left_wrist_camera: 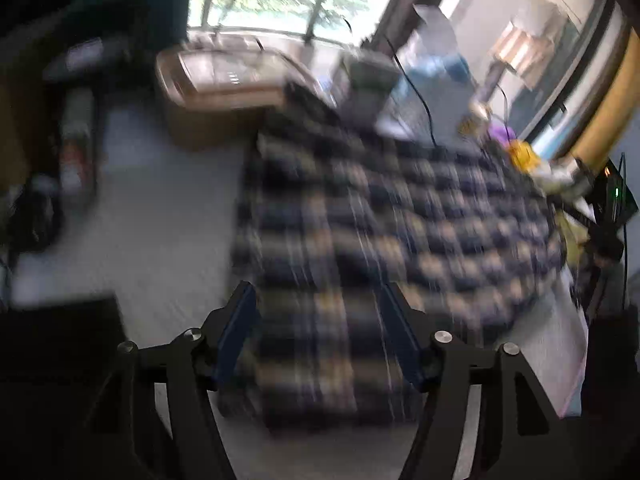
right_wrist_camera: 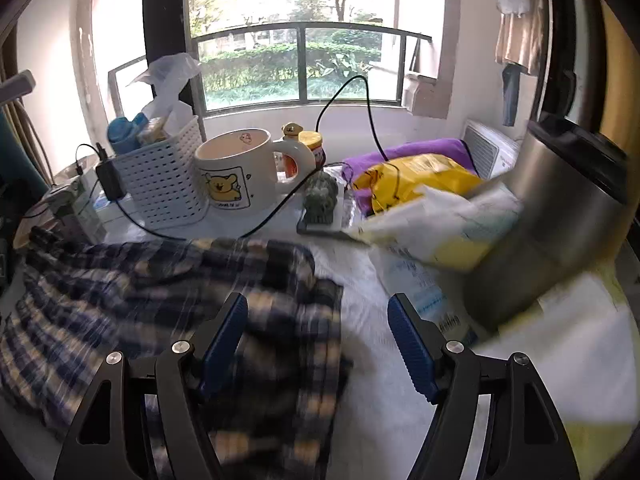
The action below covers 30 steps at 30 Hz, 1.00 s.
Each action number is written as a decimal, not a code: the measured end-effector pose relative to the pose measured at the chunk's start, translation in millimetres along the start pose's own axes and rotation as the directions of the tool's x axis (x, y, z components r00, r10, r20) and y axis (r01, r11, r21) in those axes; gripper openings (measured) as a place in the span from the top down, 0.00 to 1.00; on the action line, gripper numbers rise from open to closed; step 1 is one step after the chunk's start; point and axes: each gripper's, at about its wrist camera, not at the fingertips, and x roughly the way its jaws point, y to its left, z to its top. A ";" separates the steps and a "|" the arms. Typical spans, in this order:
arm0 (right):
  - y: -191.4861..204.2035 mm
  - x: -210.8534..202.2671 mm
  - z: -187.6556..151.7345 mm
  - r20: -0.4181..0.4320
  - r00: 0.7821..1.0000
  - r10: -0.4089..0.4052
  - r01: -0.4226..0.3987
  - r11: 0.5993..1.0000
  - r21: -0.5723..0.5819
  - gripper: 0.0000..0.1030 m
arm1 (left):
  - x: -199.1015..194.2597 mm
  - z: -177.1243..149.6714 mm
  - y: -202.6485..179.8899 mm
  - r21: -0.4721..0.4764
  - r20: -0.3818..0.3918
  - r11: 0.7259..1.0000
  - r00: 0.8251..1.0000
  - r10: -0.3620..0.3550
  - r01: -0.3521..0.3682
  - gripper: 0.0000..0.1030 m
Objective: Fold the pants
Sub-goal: 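Lay the lifted edge over the pants and open both grippers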
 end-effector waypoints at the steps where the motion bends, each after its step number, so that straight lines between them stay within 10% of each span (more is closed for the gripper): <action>1: -0.1 -4.2 -4.0 -0.001 1.000 -0.001 0.001 1.000 0.002 0.28 | 3.9 -5.4 0.1 -0.004 -0.013 1.000 1.000 -0.001 0.001 0.37; 8: -2.7 -22.7 -49.4 -0.066 0.998 -0.011 0.012 1.000 0.022 0.28 | 16.2 -23.1 -14.0 0.095 0.046 0.994 0.997 0.057 -0.061 0.46; 10: -6.7 -29.8 -61.2 -0.078 0.997 -0.002 0.006 0.999 0.052 0.28 | 18.0 -23.7 -15.8 0.127 0.062 0.980 0.988 0.144 -0.151 0.84; 12: -10.1 -36.4 -72.1 -0.086 0.996 0.021 -0.013 0.995 0.095 0.28 | 15.0 -24.5 -10.8 0.105 0.056 0.985 0.990 0.131 -0.137 0.98; 25: 4.6 -21.2 -92.9 -0.102 0.989 0.109 -0.084 0.971 0.222 0.30 | 5.0 -30.4 7.8 0.044 0.098 0.962 0.960 0.263 -0.268 0.99; 28: 11.0 -12.3 -86.2 -0.116 0.988 0.103 -0.078 0.976 0.201 0.65 | 1.1 -30.9 4.8 0.032 0.088 0.965 0.963 0.255 -0.259 0.99; 30: 14.4 -9.3 -83.4 -0.128 0.987 0.095 -0.074 0.984 0.160 0.68 | -3.9 -32.2 2.7 0.029 0.088 0.967 0.964 0.251 -0.254 0.99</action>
